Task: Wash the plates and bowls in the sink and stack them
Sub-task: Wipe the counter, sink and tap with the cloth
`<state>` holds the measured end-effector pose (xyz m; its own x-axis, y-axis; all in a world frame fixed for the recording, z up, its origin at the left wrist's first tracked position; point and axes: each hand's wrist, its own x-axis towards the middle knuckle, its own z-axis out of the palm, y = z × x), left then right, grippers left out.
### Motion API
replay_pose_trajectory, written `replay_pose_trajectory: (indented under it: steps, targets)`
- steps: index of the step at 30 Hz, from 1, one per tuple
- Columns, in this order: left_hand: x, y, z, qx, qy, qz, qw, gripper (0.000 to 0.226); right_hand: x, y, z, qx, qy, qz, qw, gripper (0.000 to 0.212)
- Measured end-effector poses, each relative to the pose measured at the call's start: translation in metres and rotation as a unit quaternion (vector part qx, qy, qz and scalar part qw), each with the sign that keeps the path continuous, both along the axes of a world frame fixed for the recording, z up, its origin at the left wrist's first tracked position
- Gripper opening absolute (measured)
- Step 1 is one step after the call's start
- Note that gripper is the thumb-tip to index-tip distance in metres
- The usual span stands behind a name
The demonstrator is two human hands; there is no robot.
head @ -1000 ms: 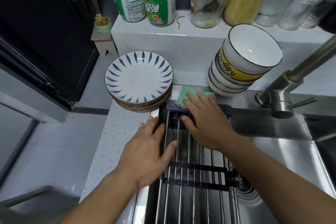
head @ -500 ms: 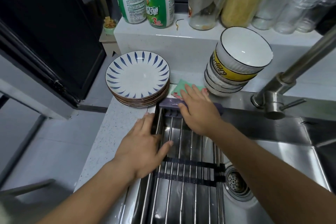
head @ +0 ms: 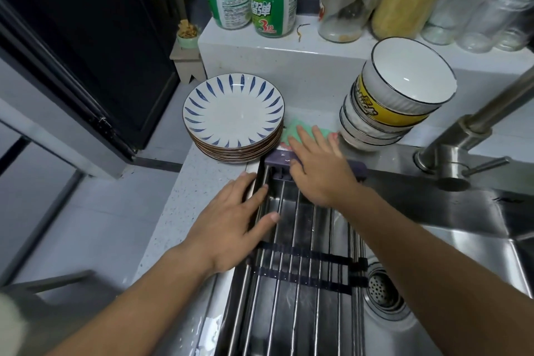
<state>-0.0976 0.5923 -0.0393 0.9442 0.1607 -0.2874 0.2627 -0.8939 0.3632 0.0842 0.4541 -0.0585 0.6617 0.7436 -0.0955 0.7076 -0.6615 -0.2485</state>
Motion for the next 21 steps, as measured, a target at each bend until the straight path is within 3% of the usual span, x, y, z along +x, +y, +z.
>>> replay_pose_trajectory:
  steps: [3,8,13,18,21]
  targets:
    - [0.0,0.001,-0.004,0.001,-0.009,-0.009,1.0,0.086,0.002,-0.01,-0.002,-0.008,-0.011,0.024,1.0,0.059]
    - [0.002,-0.001,-0.009,0.017,-0.019,-0.009,1.0,0.085,0.028,0.02,-0.002,-0.021,0.004,-0.033,0.999,0.066]
    - [-0.002,-0.001,-0.011,0.018,-0.045,-0.027,0.998,0.066,0.003,-0.009,0.002,0.022,0.004,0.022,1.0,0.058]
    - [0.001,-0.003,-0.012,0.032,-0.043,-0.018,0.998,0.081,0.011,-0.015,0.006,-0.001,0.001,0.07,0.998,0.051]
    - [0.003,-0.003,-0.012,0.032,-0.028,-0.008,0.999,0.074,0.014,-0.011,0.003,0.038,-0.015,0.055,0.998,0.057]
